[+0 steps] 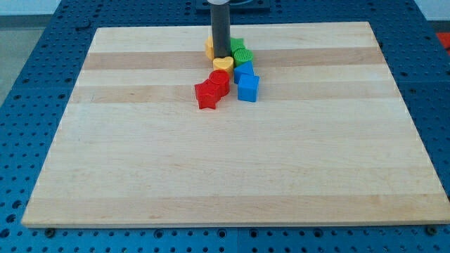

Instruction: Slide yellow hexagon to the top center of the board

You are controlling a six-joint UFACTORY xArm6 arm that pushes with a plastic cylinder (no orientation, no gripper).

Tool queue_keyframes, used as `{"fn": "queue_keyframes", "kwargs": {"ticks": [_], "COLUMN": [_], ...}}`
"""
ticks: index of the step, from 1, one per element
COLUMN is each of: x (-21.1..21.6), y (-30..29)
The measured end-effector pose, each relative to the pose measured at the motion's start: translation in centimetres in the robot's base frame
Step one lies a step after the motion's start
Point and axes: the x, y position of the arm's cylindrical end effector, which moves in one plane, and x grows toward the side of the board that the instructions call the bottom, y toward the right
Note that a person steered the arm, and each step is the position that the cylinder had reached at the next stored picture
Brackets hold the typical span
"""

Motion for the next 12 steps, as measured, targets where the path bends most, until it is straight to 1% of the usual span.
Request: {"fn": "queue_keyframes", "kwargs": {"ticks": [1,2,3,4,5,7,8,9,10,11,12], "x": [-0.6,0.2,0.4,-0.8,-2.3,-3.9,-4.0,-4.1,-4.8,-6.8,-7.8], "y": [-0.9,-3.5,-4.5,-5.1,-4.7,-1.0,-1.0,-3.5,-4.4,-2.3,-0.9]}}
